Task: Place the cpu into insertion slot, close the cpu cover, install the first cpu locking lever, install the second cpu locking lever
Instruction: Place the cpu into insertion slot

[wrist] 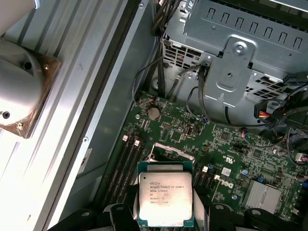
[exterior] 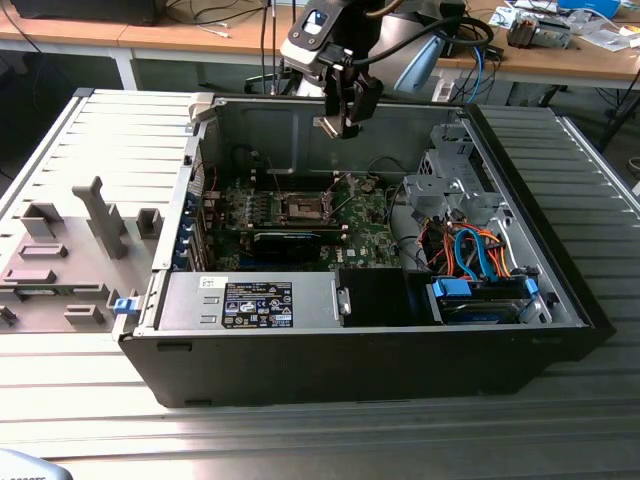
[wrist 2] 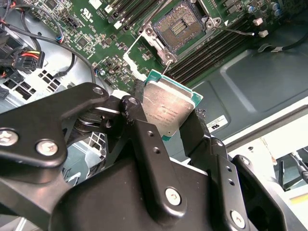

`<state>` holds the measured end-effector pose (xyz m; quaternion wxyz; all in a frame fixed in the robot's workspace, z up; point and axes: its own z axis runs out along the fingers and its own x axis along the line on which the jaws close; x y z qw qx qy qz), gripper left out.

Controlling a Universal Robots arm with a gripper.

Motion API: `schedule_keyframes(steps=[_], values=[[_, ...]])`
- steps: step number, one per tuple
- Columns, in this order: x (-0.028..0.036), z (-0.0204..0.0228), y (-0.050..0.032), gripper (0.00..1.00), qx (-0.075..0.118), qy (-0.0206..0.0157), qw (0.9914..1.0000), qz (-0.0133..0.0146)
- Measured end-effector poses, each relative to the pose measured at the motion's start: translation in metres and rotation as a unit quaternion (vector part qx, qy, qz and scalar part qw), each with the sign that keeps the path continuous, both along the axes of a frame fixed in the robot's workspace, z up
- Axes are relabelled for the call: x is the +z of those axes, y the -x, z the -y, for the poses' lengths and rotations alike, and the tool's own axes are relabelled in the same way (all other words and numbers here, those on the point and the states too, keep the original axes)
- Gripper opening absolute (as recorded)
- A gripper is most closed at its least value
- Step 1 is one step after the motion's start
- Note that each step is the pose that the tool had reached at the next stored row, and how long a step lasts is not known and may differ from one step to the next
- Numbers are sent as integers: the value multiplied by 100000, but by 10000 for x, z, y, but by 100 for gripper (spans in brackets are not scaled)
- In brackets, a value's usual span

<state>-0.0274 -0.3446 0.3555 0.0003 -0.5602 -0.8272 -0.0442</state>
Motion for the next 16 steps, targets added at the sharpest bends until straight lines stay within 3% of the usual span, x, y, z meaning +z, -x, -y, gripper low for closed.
schedule_keyframes(steps=[16], values=[[0, 0, 0, 55, -644, 6, 99998, -1]])
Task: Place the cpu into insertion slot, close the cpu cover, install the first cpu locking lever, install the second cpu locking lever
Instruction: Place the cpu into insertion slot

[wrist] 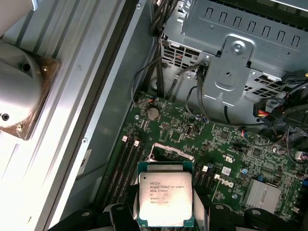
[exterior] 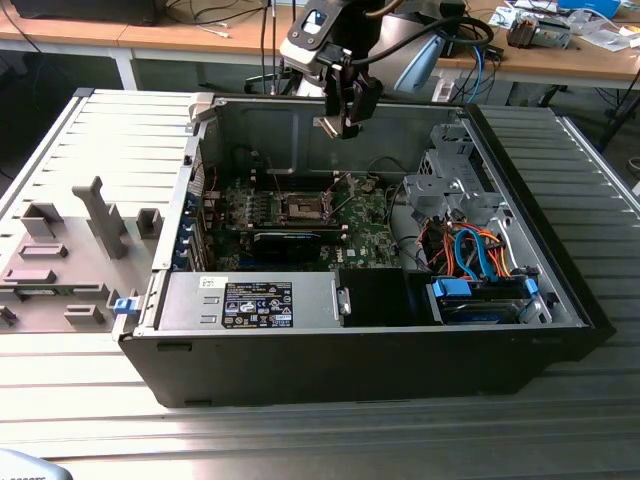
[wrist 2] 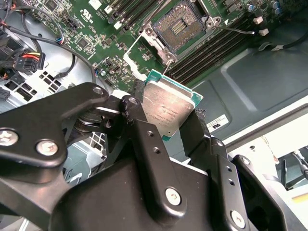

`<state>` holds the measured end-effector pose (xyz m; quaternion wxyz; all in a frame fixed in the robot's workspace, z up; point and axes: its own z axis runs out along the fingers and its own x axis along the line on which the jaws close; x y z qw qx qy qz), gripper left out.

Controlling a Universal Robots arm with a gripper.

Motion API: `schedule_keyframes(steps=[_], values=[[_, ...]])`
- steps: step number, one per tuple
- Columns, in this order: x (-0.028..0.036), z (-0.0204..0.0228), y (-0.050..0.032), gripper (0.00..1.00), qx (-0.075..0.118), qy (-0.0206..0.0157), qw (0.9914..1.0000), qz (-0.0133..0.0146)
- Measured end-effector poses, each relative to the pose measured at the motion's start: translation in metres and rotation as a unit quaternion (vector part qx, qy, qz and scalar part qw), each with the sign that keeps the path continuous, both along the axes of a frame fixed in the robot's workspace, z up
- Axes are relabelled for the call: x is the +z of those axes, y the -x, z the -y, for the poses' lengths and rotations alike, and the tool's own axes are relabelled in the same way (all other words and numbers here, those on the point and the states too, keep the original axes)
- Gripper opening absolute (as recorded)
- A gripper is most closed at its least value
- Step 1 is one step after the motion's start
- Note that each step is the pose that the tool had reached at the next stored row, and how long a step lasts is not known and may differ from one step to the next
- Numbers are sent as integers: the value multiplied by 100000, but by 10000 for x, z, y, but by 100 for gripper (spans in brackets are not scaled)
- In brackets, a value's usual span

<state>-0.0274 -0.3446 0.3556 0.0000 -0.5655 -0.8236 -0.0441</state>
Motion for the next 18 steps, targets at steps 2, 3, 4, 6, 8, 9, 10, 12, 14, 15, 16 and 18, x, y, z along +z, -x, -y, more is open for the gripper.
schedule_keyframes(steps=[2, 3, 4, 6, 8, 9, 10, 12, 14, 15, 16, 18], values=[[0, 0, 0, 55, -134, -5, 100000, 0], [0, 0, 0, 55, -173, -6, 100000, 1], [0, 0, 0, 55, -199, -4, 100000, 2], [0, 0, 0, 55, -255, -6, 100000, -1], [0, 0, 0, 55, -361, -3, 99999, 0], [0, 0, 0, 55, -393, -6, 99999, 1], [0, 0, 0, 55, -447, -6, 99999, 1], [0, 0, 0, 55, -522, -8, 99999, 2], [0, 0, 0, 55, -598, -3, 99998, 0], [0, 0, 0, 55, -641, -1, 99998, -3], [0, 0, 0, 55, -715, -3, 99997, -1], [0, 0, 0, 55, -795, -5, 99997, 0]])
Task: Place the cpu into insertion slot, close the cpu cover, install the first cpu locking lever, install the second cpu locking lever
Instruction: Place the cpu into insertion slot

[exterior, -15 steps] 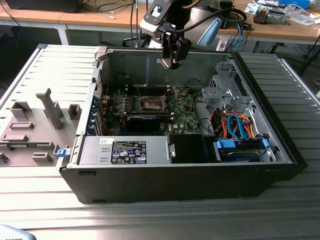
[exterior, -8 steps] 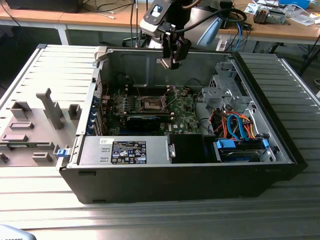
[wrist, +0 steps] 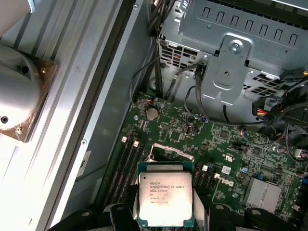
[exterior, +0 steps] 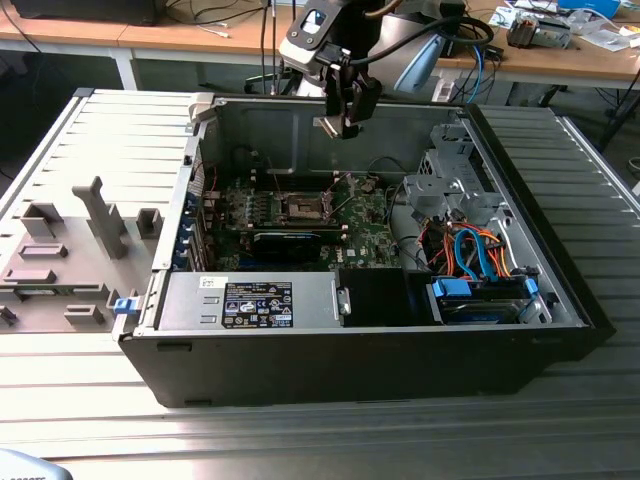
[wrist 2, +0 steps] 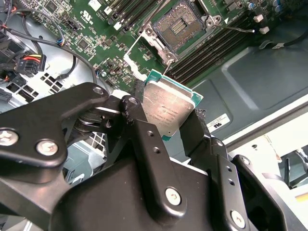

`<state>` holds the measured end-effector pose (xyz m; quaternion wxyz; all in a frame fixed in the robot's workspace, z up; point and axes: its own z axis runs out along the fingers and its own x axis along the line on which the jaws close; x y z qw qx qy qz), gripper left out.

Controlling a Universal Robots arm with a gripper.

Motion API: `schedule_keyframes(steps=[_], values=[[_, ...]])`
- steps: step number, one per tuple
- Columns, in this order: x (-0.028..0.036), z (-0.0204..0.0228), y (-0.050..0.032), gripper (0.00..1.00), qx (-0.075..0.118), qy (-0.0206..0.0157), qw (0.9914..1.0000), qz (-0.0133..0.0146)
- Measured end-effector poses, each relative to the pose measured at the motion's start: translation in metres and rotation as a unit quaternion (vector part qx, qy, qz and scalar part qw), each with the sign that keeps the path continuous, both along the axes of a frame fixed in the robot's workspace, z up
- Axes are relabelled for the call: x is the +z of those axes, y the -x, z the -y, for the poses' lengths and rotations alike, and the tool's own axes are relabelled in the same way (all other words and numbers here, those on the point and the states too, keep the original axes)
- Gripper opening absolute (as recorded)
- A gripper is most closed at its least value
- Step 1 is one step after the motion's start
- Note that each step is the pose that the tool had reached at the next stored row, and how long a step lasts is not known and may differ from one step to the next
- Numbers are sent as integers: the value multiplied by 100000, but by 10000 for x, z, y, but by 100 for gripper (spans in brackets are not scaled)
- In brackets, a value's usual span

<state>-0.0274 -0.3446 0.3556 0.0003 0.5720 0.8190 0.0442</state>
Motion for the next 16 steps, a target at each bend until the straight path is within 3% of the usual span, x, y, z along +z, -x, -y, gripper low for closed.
schedule_keyframes(steps=[16], values=[[0, 0, 0, 55, -670, 3, 99998, 0]])
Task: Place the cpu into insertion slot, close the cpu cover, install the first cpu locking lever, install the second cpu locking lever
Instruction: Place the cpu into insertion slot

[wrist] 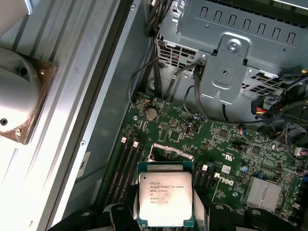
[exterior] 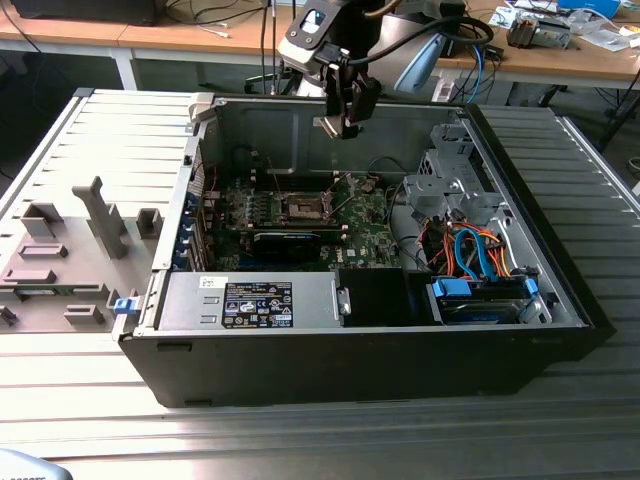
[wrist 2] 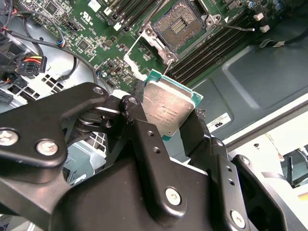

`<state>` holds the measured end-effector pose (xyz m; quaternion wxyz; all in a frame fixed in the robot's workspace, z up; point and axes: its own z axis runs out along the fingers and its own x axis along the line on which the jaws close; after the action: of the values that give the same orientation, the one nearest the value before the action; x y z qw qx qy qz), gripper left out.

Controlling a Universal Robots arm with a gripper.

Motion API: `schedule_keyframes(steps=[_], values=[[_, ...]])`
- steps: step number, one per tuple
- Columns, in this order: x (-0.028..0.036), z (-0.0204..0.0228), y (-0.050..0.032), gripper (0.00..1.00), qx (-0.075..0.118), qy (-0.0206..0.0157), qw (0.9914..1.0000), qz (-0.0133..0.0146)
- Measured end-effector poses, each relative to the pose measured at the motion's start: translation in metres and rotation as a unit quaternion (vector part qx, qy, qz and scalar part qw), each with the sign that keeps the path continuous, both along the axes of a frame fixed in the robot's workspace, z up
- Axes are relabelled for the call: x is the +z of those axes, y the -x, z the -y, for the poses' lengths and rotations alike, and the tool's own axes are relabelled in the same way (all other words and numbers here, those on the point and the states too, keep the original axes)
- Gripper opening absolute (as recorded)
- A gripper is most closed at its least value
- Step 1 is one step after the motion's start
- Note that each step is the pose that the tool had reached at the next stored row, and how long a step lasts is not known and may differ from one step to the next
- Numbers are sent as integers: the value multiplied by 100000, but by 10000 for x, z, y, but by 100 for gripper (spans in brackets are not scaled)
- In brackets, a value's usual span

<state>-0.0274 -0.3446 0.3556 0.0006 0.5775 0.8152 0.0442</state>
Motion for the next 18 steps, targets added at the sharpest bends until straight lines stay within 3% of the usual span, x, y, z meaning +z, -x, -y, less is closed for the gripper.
schedule_keyframes(steps=[18], values=[[0, 0, 0, 55, -815, -5, 99997, 2]])
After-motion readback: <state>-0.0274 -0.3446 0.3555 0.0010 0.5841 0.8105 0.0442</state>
